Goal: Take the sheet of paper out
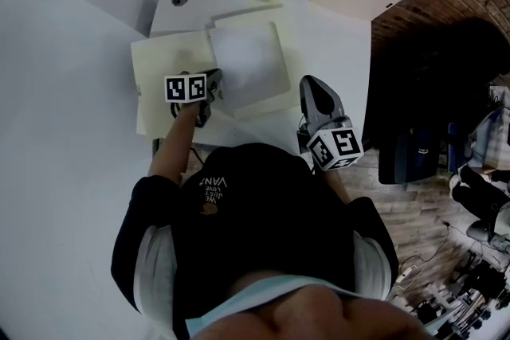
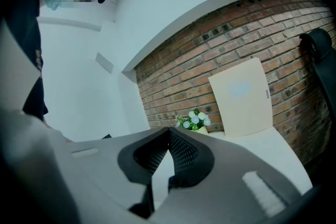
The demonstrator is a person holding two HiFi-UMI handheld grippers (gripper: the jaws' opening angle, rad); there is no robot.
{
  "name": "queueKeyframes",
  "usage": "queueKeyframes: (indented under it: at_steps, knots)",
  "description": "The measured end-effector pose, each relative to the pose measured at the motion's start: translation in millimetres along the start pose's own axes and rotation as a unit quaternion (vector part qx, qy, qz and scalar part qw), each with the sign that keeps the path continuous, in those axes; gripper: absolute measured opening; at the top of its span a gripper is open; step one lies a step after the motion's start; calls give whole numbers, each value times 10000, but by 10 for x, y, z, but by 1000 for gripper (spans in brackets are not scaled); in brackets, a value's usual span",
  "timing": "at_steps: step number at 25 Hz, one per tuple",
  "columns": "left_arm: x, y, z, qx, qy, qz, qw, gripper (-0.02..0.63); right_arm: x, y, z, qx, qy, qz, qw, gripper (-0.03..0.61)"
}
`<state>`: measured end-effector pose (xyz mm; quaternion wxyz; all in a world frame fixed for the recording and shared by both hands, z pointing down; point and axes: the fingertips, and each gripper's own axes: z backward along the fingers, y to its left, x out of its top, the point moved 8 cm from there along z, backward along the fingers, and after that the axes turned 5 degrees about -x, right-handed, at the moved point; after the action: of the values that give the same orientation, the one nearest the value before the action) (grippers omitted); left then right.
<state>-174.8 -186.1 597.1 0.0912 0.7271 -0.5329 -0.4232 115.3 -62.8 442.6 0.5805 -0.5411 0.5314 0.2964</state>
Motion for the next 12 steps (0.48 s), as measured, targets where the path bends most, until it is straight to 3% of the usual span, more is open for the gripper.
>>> queueKeyframes:
  at_steps: [12]
  knots:
    - [-61, -30, 477, 245, -256, -439, 9984, 2, -97, 177, -149, 487, 184, 134, 9986, 2]
